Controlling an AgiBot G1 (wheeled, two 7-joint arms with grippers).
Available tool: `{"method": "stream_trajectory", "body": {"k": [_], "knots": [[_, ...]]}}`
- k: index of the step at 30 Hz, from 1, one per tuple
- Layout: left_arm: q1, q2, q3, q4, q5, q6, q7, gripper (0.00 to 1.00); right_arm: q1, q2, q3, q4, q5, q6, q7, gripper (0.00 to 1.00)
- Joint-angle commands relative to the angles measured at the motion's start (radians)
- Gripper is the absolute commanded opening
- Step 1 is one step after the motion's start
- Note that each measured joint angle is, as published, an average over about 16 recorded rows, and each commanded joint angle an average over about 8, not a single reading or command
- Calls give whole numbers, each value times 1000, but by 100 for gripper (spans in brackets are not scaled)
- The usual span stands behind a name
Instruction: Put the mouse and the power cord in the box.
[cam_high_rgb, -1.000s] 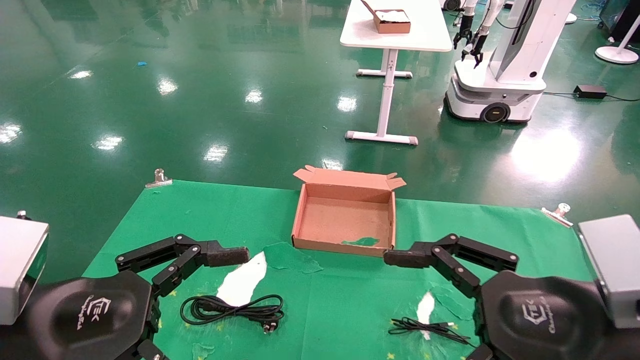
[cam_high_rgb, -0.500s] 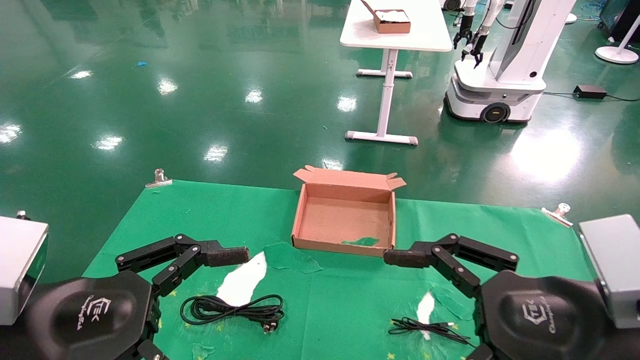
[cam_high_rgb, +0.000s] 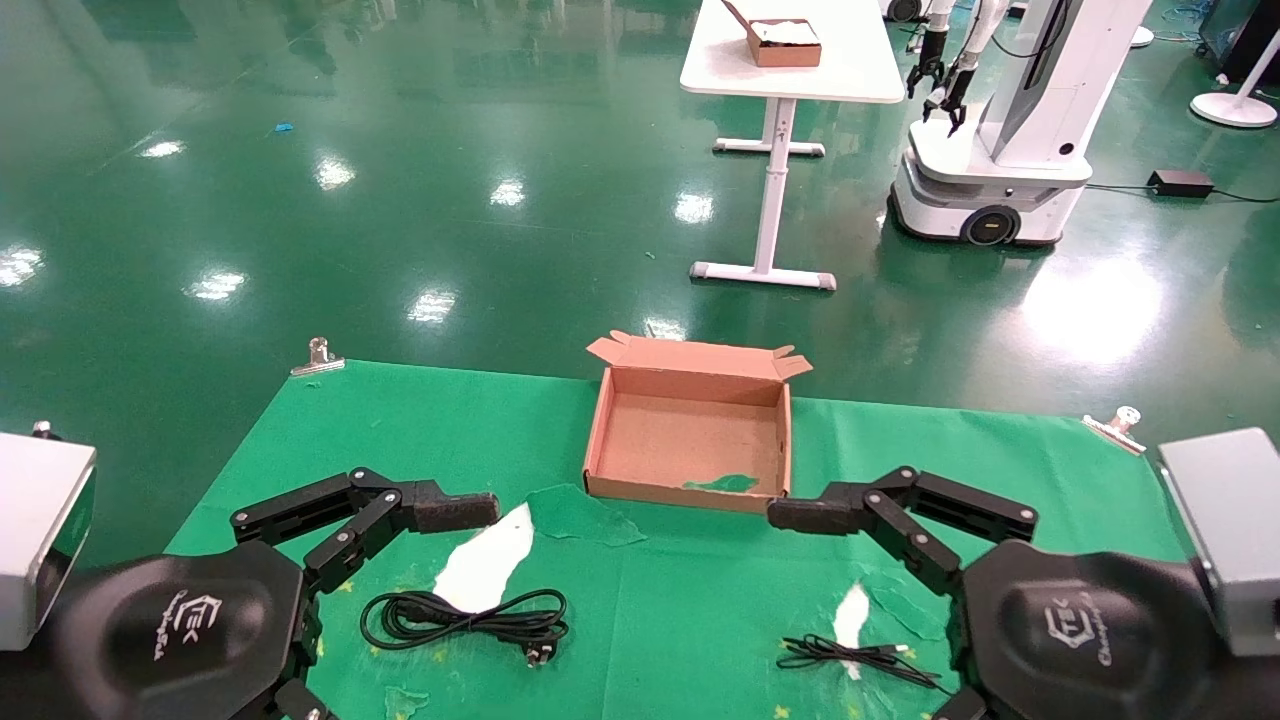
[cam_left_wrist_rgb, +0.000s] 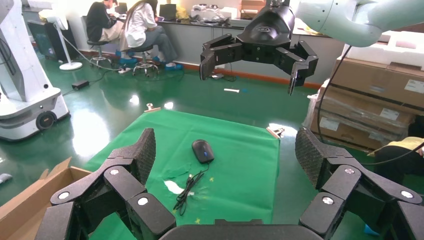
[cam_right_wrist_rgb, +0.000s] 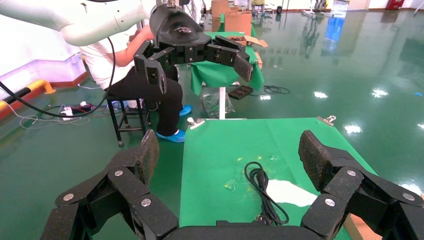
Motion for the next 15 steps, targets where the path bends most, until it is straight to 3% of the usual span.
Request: {"method": "stream_trajectory", "body": {"k": [1, 15], "knots": [[0, 0, 0, 0, 0, 0, 0, 100, 0, 0, 0, 0, 0, 0, 0, 100], [0, 0, 0, 0, -1, 0, 0, 100, 0, 0, 0, 0, 0, 0, 0, 100]]}}
